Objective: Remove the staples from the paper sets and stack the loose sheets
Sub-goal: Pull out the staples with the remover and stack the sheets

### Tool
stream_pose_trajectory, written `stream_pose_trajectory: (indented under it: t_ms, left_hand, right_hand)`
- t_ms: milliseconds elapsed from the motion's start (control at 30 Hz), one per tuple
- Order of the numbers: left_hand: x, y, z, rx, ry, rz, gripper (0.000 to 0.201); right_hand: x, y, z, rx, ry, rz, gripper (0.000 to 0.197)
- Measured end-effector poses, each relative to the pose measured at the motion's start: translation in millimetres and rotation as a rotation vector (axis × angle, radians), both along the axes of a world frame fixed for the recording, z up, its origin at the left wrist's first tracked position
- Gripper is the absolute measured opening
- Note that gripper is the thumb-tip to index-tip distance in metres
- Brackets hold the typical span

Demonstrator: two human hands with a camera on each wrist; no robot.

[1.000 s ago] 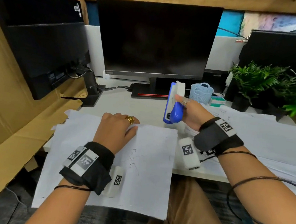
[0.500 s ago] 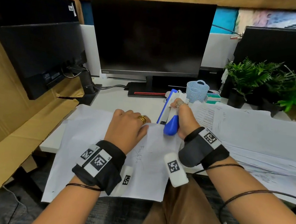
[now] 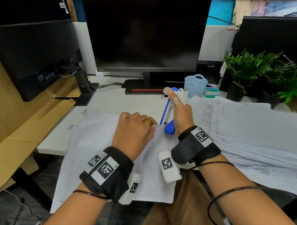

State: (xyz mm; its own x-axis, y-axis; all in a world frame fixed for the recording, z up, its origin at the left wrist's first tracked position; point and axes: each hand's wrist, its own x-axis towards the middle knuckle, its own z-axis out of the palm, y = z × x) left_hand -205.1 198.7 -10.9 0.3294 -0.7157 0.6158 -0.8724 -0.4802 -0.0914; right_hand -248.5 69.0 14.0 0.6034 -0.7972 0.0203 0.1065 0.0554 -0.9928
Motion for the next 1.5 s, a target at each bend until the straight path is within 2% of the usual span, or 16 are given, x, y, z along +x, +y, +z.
stream_pose_trajectory:
  t_ms: [200,300,367,533,633,767,967,1033,1133,1267,1400,1433,1500]
  left_hand:
    - [-3,1,-2,0.03,0.031,-0.004,0.006]
    - [-7,4,2,0.178,0.132,0.072,0.028]
    - [-6,4,5,0.259,0.152,0.124,0.038]
    - [-10,-4,8,0.35,0.174,0.183,0.038]
    - [-9,-8,6,0.336,0.246,0.175,0.038]
    - [-12,-15,4,0.265,0.41,0.112,0.041]
    - [-19,-22,10,0.198,0.558,0.107,0.038]
    - [-19,-22,10,0.201,0.573,0.1,0.037]
    - [-20,-21,10,0.212,0.574,0.089,0.037]
    - [-17,-14,8,0.218,0.58,0.102,0.036]
    - [-11,-7,6,0.261,0.567,0.117,0.036]
    - [-10,-6,5,0.274,0.564,0.122,0.037]
    - [-6,-4,4,0.292,0.564,0.141,0.038]
  right_hand:
    - [-17,9,7,0.02,-0.013,0.025,0.012]
    - [-23,11,9,0.036,-0.008,0.02,0.019]
    - [-24,10,8,0.046,-0.013,0.011,0.004]
    - [-14,0,0,0.062,0.04,0.082,0.015]
    - [-18,-4,3,0.042,0.051,0.069,0.009]
    - [-26,-2,4,-0.007,0.058,0.001,0.014]
    - [-34,7,7,-0.035,0.011,-0.022,0.005]
    - [-38,14,10,-0.032,0.002,-0.035,0.027]
    - [-37,16,8,0.004,-0.068,-0.035,0.008]
    - [-26,17,-4,-0.003,-0.06,-0.016,0.043]
    - [-9,16,-14,0.014,-0.028,0.045,0.041]
    - [-3,16,-16,0.026,-0.012,0.081,0.047]
    - [12,14,-24,0.046,0.066,0.133,0.075]
